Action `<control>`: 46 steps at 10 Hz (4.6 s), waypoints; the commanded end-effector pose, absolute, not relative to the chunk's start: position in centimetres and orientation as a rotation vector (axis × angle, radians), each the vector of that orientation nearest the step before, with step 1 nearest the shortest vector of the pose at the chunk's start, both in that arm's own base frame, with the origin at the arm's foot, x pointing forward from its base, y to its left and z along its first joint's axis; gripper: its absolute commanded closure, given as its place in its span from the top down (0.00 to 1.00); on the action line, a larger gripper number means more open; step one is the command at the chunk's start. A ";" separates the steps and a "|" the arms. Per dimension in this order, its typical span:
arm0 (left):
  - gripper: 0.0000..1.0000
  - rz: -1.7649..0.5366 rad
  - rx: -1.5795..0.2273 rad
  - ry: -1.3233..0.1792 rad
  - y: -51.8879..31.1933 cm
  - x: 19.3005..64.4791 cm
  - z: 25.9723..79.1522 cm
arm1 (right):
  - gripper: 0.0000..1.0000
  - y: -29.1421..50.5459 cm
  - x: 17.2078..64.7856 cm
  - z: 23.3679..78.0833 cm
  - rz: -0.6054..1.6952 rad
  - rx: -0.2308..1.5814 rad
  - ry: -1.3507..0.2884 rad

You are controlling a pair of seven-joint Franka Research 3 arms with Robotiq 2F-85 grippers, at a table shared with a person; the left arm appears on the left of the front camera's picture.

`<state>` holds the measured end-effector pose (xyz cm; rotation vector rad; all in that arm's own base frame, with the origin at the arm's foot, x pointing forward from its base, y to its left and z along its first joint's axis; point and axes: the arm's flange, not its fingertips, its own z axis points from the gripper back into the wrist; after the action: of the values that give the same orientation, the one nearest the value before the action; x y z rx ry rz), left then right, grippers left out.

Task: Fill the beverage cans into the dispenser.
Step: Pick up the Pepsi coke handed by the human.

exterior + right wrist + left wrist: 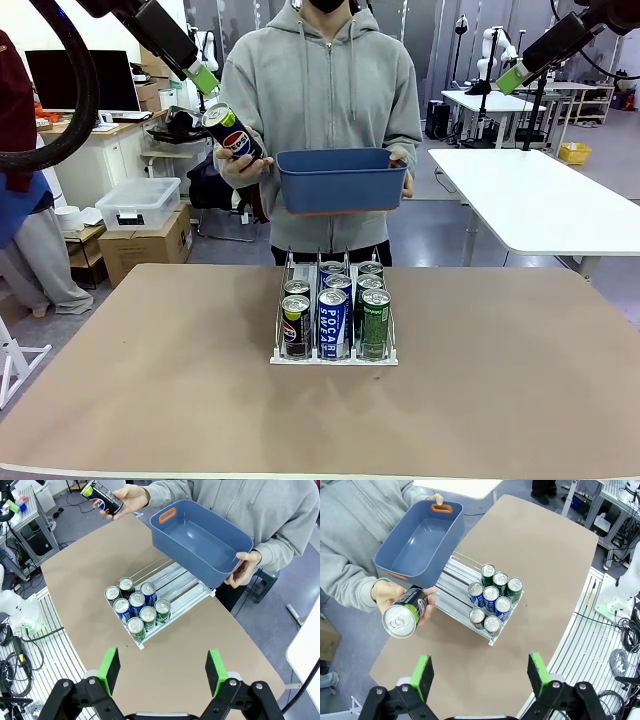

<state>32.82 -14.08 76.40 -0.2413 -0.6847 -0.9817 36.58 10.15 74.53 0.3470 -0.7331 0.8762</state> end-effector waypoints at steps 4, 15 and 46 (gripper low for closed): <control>1.00 -0.918 -0.173 -0.701 -14.5 33.5 76.0 | 0.91 10.1 36.5 74.5 0.879 0.351 -0.725; 1.00 -0.933 -0.093 -0.809 -16.2 40.6 71.6 | 0.91 10.1 36.5 74.5 0.879 0.351 -0.725; 0.03 -0.818 -0.079 -0.790 -15.9 43.3 68.2 | 0.91 10.1 36.5 74.5 0.879 0.351 -0.725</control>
<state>43.75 -16.20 68.43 -0.1157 -0.7889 -0.8388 36.58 10.15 74.53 0.3469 -0.7332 0.8763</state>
